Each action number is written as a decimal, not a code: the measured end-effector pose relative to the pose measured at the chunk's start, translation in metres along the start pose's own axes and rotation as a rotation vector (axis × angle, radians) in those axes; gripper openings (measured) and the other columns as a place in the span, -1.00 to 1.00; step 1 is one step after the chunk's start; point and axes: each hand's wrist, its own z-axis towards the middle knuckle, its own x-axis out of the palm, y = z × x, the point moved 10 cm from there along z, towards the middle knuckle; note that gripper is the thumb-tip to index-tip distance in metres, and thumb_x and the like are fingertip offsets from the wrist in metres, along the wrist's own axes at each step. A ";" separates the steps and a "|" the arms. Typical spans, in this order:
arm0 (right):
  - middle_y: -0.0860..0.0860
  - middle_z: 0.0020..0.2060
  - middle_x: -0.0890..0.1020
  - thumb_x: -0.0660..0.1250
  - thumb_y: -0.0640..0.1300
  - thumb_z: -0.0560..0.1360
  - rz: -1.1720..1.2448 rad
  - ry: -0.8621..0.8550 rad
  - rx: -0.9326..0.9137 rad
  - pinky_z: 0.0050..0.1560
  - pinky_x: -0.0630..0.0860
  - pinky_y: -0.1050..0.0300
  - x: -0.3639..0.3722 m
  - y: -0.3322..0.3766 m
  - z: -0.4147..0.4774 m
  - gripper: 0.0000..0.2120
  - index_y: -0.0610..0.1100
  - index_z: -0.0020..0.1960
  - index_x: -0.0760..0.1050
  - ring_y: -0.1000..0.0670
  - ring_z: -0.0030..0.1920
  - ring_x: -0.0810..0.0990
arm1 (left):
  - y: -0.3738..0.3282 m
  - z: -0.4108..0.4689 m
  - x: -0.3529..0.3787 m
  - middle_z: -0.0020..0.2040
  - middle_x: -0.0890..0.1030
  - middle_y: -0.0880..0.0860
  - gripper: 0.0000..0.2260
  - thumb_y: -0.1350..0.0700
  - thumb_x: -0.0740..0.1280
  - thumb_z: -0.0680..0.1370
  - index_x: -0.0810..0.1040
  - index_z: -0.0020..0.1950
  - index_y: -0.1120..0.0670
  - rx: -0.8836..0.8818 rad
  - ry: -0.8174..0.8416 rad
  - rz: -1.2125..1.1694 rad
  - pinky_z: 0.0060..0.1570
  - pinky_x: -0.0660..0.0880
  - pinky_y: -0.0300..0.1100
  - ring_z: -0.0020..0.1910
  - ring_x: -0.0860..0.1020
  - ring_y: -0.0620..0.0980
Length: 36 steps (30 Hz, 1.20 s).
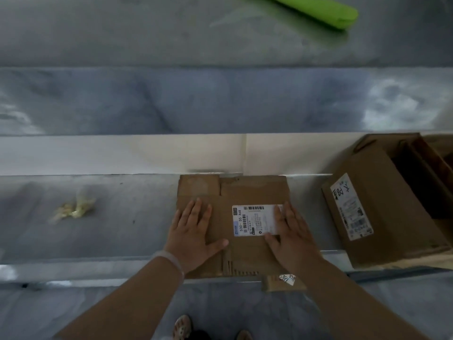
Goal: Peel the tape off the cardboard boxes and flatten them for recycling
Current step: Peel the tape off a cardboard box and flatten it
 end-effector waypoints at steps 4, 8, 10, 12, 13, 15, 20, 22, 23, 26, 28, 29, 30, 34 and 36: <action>-0.01 0.52 0.14 0.16 0.28 0.53 0.185 -0.104 0.169 0.51 0.11 -0.04 -0.020 -0.023 -0.010 -0.28 -0.02 0.56 0.03 -0.04 0.50 0.13 | 0.024 -0.015 -0.024 0.55 0.10 -0.04 -0.38 -0.31 0.09 0.54 0.13 0.54 -0.08 -0.063 -0.125 -0.090 0.47 0.08 -0.04 0.50 0.10 0.00; 0.05 0.07 0.52 0.28 0.32 0.43 0.300 -0.122 0.293 0.09 0.56 -0.09 -0.021 -0.042 -0.025 -0.52 0.05 0.21 0.41 0.00 0.06 0.54 | 0.059 -0.055 -0.031 0.26 0.42 0.05 -0.41 -0.30 0.28 0.46 0.37 0.37 0.00 -0.397 -0.218 -0.254 0.18 0.43 -0.03 0.19 0.43 0.06; 0.12 -0.05 0.58 0.33 0.28 0.44 0.419 -0.056 0.291 -0.04 0.59 -0.01 -0.014 -0.043 -0.029 -0.65 0.10 0.11 0.47 0.06 -0.08 0.58 | 0.072 -0.070 -0.016 0.16 0.49 0.07 -0.45 -0.23 0.38 0.44 0.40 0.29 0.05 -0.509 -0.152 -0.468 0.06 0.51 -0.06 0.07 0.52 0.06; 0.12 -0.09 0.61 0.38 0.24 0.42 0.507 -0.011 0.299 -0.15 0.55 0.09 -0.010 -0.044 -0.033 -0.67 0.07 0.06 0.50 0.08 -0.12 0.58 | 0.079 -0.080 -0.005 0.06 0.55 0.06 -0.50 -0.18 0.43 0.41 0.43 0.18 0.09 -0.559 -0.097 -0.572 -0.06 0.51 -0.14 -0.01 0.55 0.03; 0.12 -0.11 0.62 0.40 0.23 0.42 0.537 -0.003 0.297 -0.22 0.51 0.16 -0.009 -0.042 -0.036 -0.67 0.05 0.05 0.51 0.10 -0.14 0.58 | 0.082 -0.084 -0.002 0.03 0.56 0.04 -0.52 -0.18 0.45 0.41 0.45 0.14 0.10 -0.572 -0.078 -0.583 -0.10 0.47 -0.18 -0.03 0.55 0.02; 0.13 -0.13 0.63 0.42 0.23 0.40 0.575 -0.022 0.281 -0.30 0.44 0.22 -0.009 -0.035 -0.044 -0.68 0.05 0.01 0.52 0.12 -0.16 0.59 | 0.094 -0.095 0.001 -0.03 0.53 0.01 -0.57 -0.15 0.46 0.40 0.47 0.07 0.10 -0.608 -0.072 -0.614 -0.15 0.39 -0.23 -0.08 0.52 -0.02; 0.17 -0.17 0.63 0.42 0.23 0.41 0.567 -0.090 0.233 -0.23 0.54 0.12 -0.008 0.010 -0.064 -0.72 0.04 -0.08 0.51 0.09 -0.18 0.61 | 0.128 -0.134 0.029 -0.06 0.51 0.03 -0.60 -0.03 0.51 0.41 0.38 0.03 0.12 -0.693 -0.043 -0.966 -0.20 0.51 -0.20 -0.13 0.53 -0.05; 0.16 -0.16 0.62 0.39 0.25 0.42 0.551 -0.112 0.233 -0.24 0.52 0.13 -0.011 0.032 -0.069 -0.71 0.05 -0.09 0.48 0.09 -0.19 0.60 | 0.144 -0.150 0.034 0.01 0.54 0.10 -0.62 0.02 0.49 0.44 0.37 0.07 0.13 -0.717 -0.066 -1.056 -0.07 0.53 -0.08 -0.06 0.55 0.04; 0.16 -0.15 0.61 0.38 0.27 0.42 0.555 -0.120 0.231 -0.24 0.51 0.13 -0.012 0.045 -0.073 -0.70 0.06 -0.08 0.48 0.08 -0.18 0.60 | 0.154 -0.158 0.029 0.01 0.56 0.10 -0.64 0.02 0.47 0.45 0.38 0.08 0.11 -0.705 -0.087 -1.031 -0.11 0.50 -0.14 -0.08 0.54 0.02; 0.17 -0.17 0.61 0.37 0.30 0.40 0.579 -0.166 0.207 -0.22 0.52 0.10 -0.017 0.090 -0.087 -0.68 0.07 -0.06 0.50 0.07 -0.17 0.61 | 0.198 -0.181 0.002 -0.09 0.54 -0.02 -0.68 0.00 0.45 0.46 0.42 0.10 0.07 -0.651 -0.185 -1.012 -0.29 0.37 -0.30 -0.17 0.51 -0.07; 0.16 -0.18 0.62 0.39 0.28 0.40 0.598 -0.190 0.173 -0.25 0.49 0.12 -0.016 0.135 -0.097 -0.69 0.06 -0.10 0.50 0.09 -0.19 0.59 | 0.239 -0.204 -0.023 -0.17 0.52 -0.11 -0.73 -0.02 0.45 0.46 0.45 0.05 0.02 -0.616 -0.252 -0.954 -0.31 0.32 -0.37 -0.15 0.52 -0.07; 0.15 -0.19 0.62 0.39 0.27 0.40 0.606 -0.193 0.154 -0.26 0.47 0.12 -0.014 0.161 -0.100 -0.70 0.05 -0.11 0.50 0.09 -0.20 0.59 | 0.262 -0.217 -0.034 -0.17 0.54 -0.11 -0.75 -0.03 0.44 0.47 0.46 0.05 0.00 -0.611 -0.274 -0.931 -0.30 0.32 -0.35 -0.13 0.54 -0.06; 0.14 -0.19 0.62 0.40 0.26 0.40 0.612 -0.192 0.133 -0.26 0.47 0.11 -0.009 0.189 -0.102 -0.70 0.04 -0.11 0.51 0.09 -0.20 0.58 | 0.286 -0.231 -0.044 -0.14 0.56 -0.10 -0.75 -0.05 0.43 0.47 0.47 0.05 -0.02 -0.609 -0.294 -0.915 -0.27 0.34 -0.31 -0.11 0.54 -0.05; 0.10 -0.20 0.63 0.39 0.23 0.42 0.651 -0.135 0.045 -0.21 0.52 0.08 0.019 0.304 -0.106 -0.70 0.01 -0.11 0.54 0.06 -0.20 0.60 | 0.384 -0.288 -0.075 -0.12 0.57 -0.08 -0.75 -0.08 0.40 0.48 0.47 0.09 -0.04 -0.651 -0.384 -0.840 -0.24 0.38 -0.23 -0.13 0.53 -0.06; 0.10 -0.19 0.63 0.39 0.22 0.43 0.667 -0.095 -0.005 -0.21 0.53 0.08 0.033 0.358 -0.108 -0.70 -0.01 -0.09 0.54 0.07 -0.19 0.59 | 0.430 -0.317 -0.085 -0.12 0.58 -0.08 -0.76 -0.06 0.40 0.48 0.48 0.08 -0.04 -0.687 -0.429 -0.824 -0.24 0.40 -0.23 -0.14 0.54 -0.08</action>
